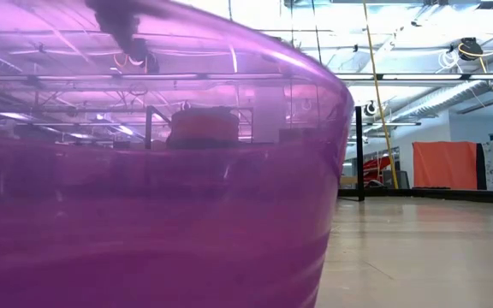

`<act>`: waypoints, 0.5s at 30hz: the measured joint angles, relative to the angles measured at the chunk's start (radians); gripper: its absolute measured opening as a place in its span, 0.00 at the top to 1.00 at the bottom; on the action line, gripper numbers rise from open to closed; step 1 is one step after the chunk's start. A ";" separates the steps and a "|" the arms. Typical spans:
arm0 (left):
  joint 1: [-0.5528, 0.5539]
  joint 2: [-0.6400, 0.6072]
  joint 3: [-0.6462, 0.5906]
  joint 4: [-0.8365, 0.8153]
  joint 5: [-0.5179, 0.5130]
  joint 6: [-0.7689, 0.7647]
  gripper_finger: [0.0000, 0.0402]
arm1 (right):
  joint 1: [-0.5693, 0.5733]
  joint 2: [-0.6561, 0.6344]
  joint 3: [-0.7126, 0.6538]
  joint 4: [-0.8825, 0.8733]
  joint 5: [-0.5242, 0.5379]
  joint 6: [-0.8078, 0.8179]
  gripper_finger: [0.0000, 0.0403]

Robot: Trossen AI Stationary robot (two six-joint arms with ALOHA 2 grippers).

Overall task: Place and stack bowls onto a shelf
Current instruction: Stack the violet bowl on top of the green bowl on the shelf

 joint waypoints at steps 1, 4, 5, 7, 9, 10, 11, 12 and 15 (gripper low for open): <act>-0.013 0.000 -0.009 0.040 0.009 -0.011 0.89 | 0.000 -0.004 0.000 -0.003 0.000 0.000 0.64; -0.057 0.000 -0.030 0.128 0.024 -0.037 0.97 | 0.000 -0.014 0.000 -0.035 0.000 0.000 0.64; -0.071 0.000 -0.032 0.146 0.035 -0.052 0.98 | 0.000 -0.017 0.000 -0.042 0.000 0.000 0.64; -0.096 0.000 -0.032 0.176 0.045 -0.104 0.97 | 0.000 -0.020 0.000 -0.063 0.000 0.000 0.64; -0.114 0.000 -0.032 0.207 0.042 -0.189 0.95 | 0.000 -0.024 0.000 -0.082 -0.001 0.000 0.64; -0.123 0.000 -0.032 0.222 0.038 -0.236 0.93 | 0.000 -0.025 0.000 -0.094 -0.001 0.000 0.64; -0.132 0.000 -0.032 0.234 0.037 -0.281 0.92 | 0.000 -0.027 0.000 -0.100 -0.001 0.000 0.64; -0.141 0.000 -0.032 0.248 0.037 -0.318 0.91 | 0.000 -0.028 0.000 -0.105 -0.001 0.000 0.64; -0.173 0.000 -0.032 0.306 0.042 -0.357 0.87 | 0.000 -0.032 0.000 -0.111 -0.001 0.001 0.64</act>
